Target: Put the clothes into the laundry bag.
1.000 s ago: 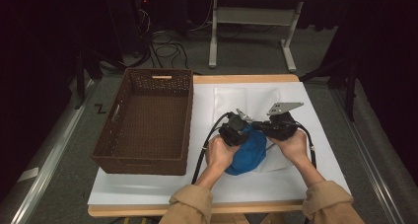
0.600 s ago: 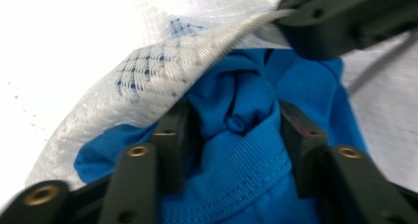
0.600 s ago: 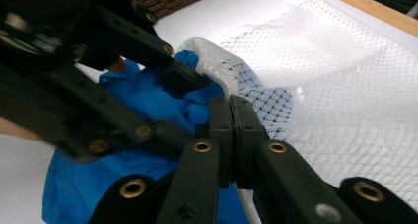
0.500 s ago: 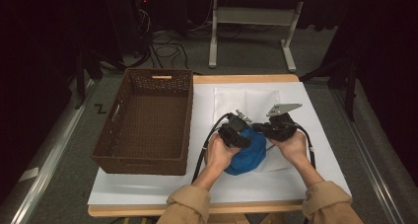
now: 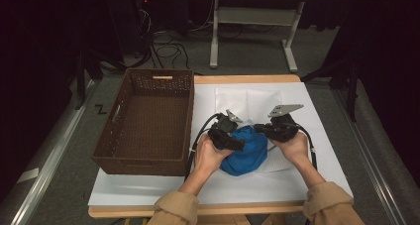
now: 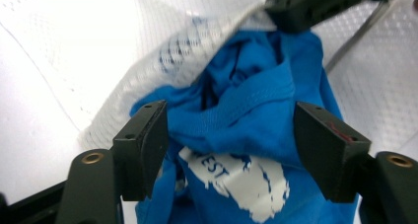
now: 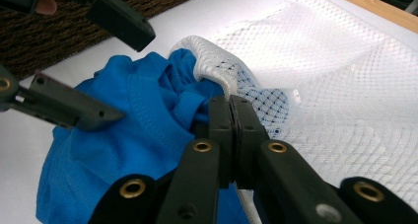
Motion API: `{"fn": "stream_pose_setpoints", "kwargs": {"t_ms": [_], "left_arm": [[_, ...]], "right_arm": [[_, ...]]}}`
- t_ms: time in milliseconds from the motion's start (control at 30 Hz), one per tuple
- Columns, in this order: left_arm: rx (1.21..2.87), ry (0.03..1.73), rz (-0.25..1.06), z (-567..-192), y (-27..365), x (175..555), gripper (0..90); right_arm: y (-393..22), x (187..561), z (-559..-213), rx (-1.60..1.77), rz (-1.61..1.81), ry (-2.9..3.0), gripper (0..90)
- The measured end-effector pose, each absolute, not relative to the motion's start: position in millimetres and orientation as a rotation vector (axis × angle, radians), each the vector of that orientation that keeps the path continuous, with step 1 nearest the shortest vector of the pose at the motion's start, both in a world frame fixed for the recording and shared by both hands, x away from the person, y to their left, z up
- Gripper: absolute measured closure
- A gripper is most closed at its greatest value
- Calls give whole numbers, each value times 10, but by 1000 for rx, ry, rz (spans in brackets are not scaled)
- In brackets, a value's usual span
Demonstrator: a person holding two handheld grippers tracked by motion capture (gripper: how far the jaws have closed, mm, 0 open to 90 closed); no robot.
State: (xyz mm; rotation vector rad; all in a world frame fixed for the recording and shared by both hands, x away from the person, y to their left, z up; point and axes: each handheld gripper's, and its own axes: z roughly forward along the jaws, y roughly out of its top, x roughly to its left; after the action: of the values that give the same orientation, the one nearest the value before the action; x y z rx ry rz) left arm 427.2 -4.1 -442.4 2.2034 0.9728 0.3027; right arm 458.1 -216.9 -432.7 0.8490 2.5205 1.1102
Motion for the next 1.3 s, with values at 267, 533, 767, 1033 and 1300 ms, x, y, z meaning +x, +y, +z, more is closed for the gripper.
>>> {"fn": "stream_pose_setpoints", "kwargs": {"t_ms": [267, 533, 767, 1033, 1300], "left_arm": [[2258, 992, 257, -4675, -94, 4317, 389], [2287, 980, 174, -4798, -147, 4370, 768], [2228, 904, 210, -4661, -142, 4306, 819], [2203, 908, 260, -4559, -272, 4362, 820], [2185, 1029, 313, -4693, -321, 4521, 727]], "right_arm": [[-2164, 4579, -4329, 854, 1096, 2530, 899], [-2127, 4580, -4343, 853, 1103, 2534, 899], [-2124, 4573, -4313, 837, 1111, 2527, 900], [-2108, 4534, -4240, 800, 1148, 2513, 900], [-2071, 4524, -4289, 801, 1118, 2543, 899]]}}
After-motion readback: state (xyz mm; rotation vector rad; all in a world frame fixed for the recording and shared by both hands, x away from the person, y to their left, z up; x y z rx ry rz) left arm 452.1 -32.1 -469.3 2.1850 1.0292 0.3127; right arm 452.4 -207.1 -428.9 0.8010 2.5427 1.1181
